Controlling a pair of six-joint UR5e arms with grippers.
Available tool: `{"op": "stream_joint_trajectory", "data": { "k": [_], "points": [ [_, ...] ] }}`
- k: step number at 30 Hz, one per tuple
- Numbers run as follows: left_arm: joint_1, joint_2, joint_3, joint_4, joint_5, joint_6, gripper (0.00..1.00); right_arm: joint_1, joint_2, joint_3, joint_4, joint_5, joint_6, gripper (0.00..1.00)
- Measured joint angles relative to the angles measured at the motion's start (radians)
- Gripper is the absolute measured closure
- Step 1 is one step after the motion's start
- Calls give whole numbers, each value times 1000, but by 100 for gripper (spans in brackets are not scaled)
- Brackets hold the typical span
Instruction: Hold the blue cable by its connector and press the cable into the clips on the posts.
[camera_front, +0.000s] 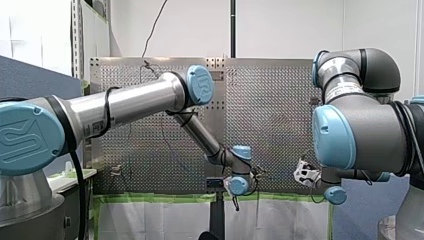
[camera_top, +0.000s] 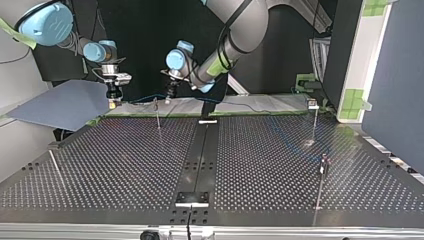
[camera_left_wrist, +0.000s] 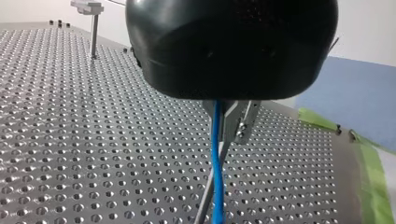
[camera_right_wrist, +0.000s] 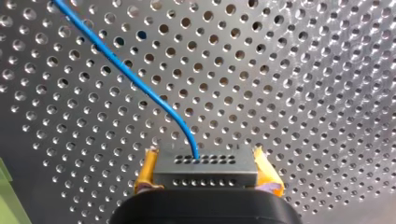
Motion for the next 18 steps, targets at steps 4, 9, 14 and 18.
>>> {"op": "stream_joint_trajectory", "data": {
  "k": [4,9,14,18],
  "points": [
    [2,-3,18,-8,7,-5,100,0,1,-1,0,0,-1,100],
    [5,-3,18,-13,15,-7,100,0,2,-4,2,0,-2,100],
    [6,-3,17,-15,22,-7,100,-2,3,-9,5,1,0,100],
    [7,-3,17,-19,32,-7,100,-3,5,-13,9,0,0,100]
  ]
}}
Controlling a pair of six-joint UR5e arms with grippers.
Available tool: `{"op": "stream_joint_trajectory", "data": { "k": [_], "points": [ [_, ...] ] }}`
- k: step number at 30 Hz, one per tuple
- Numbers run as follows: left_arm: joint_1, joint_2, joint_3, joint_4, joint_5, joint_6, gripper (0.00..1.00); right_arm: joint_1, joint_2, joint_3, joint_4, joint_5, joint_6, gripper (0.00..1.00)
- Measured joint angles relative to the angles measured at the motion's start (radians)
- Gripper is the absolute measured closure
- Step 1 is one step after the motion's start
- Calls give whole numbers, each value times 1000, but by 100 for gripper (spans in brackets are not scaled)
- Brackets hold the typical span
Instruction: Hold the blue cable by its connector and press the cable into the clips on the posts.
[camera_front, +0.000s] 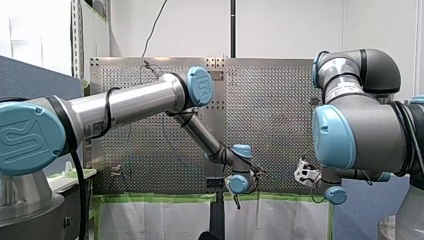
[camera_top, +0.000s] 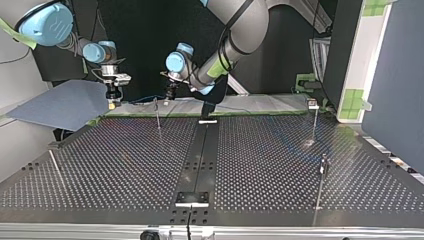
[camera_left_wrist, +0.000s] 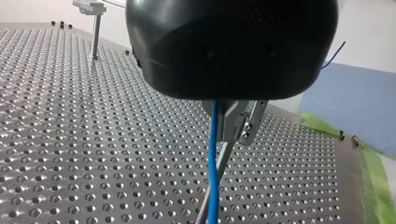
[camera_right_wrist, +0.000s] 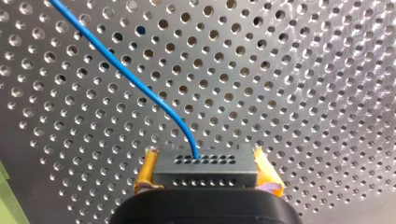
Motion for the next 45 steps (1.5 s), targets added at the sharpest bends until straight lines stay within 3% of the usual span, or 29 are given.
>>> {"op": "stream_joint_trajectory", "data": {
  "k": [11,27,38,45],
  "points": [
    [-1,1,1,-31,10,26,100,-7,0,-3,3,-1,-2,100],
    [9,1,22,-34,13,27,100,-17,0,-17,14,-16,-1,100],
    [31,-4,32,-42,16,15,100,-7,3,-45,53,-13,-1,100],
    [45,-35,57,-46,31,-4,100,1,5,-53,63,-12,2,100]
  ]
}}
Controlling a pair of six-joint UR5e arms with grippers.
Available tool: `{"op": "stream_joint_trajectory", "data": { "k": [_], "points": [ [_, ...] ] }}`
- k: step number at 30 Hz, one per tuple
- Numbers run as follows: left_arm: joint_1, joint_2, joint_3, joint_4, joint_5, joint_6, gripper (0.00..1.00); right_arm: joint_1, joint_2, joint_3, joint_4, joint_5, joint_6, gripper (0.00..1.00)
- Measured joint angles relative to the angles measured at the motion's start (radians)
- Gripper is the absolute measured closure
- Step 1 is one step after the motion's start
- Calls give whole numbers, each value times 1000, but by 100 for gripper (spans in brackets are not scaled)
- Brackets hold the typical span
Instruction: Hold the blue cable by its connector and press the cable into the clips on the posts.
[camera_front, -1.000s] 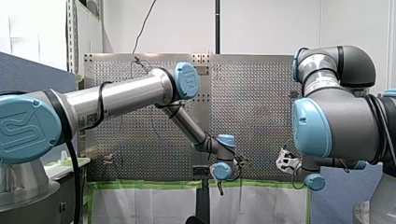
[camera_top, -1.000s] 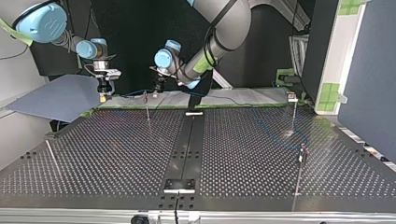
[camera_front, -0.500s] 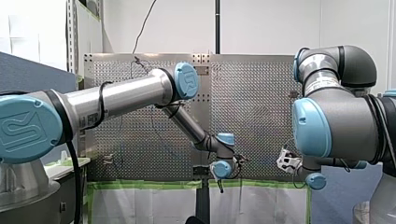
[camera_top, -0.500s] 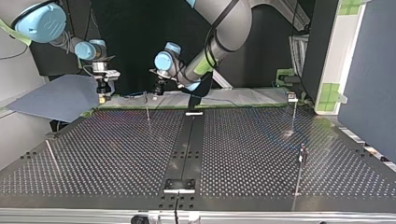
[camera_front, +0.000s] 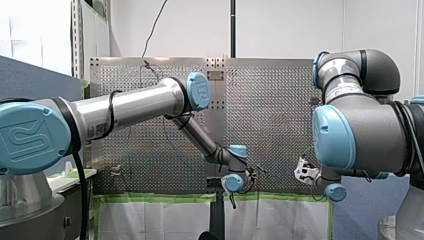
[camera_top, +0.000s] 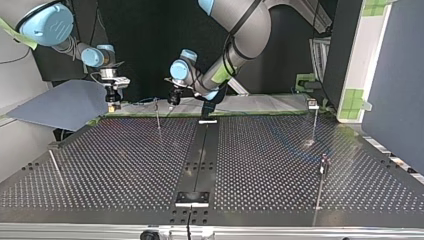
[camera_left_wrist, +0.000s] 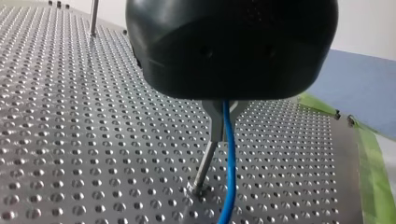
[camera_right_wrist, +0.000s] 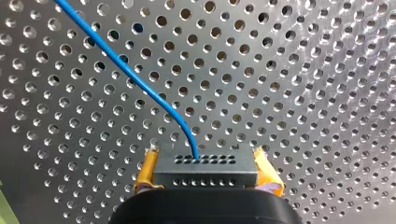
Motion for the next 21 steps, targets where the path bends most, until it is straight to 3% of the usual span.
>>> {"op": "stream_joint_trajectory", "data": {
  "k": [21],
  "points": [
    [50,-7,66,-23,41,-19,100,10,6,-55,33,0,8,100]
  ]
}}
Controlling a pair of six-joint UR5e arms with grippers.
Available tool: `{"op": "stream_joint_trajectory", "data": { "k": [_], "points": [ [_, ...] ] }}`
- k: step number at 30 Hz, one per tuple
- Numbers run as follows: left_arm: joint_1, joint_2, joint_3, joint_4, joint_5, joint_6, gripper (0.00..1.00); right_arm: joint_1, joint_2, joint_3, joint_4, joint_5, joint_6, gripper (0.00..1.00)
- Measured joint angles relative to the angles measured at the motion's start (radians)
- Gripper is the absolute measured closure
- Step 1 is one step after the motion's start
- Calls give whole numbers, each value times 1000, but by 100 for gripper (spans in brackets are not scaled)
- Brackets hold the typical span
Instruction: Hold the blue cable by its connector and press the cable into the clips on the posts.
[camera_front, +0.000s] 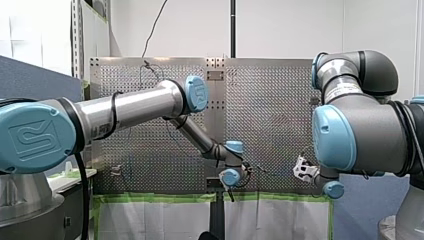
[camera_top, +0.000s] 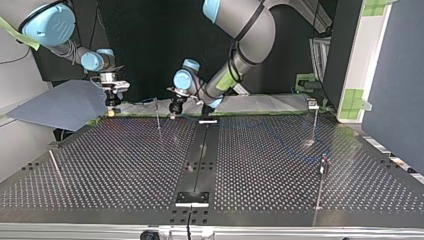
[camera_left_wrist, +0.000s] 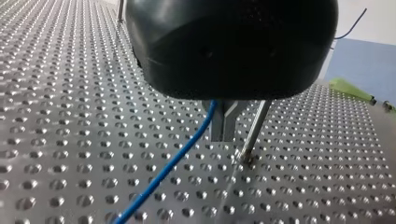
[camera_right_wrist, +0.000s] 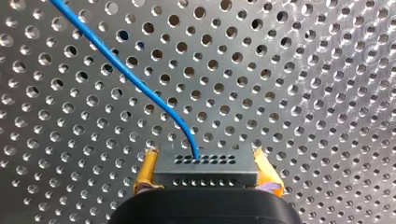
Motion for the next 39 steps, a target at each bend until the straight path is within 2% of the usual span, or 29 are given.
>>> {"op": "stream_joint_trajectory", "data": {
  "k": [9,18,24,28,32,39],
  "points": [
    [22,0,0,-13,15,-10,100,6,3,-31,7,0,4,100],
    [37,0,0,-26,4,-12,100,9,15,-66,14,1,12,100],
    [46,0,-1,-26,0,-12,100,10,59,-112,47,26,-3,100],
    [53,0,-1,-26,-1,-12,100,10,82,-151,84,45,-3,100],
    [60,0,0,-26,-1,-12,100,10,88,-184,114,47,0,100],
    [67,0,8,-34,1,-12,100,10,105,-233,126,46,3,100]
  ]
}}
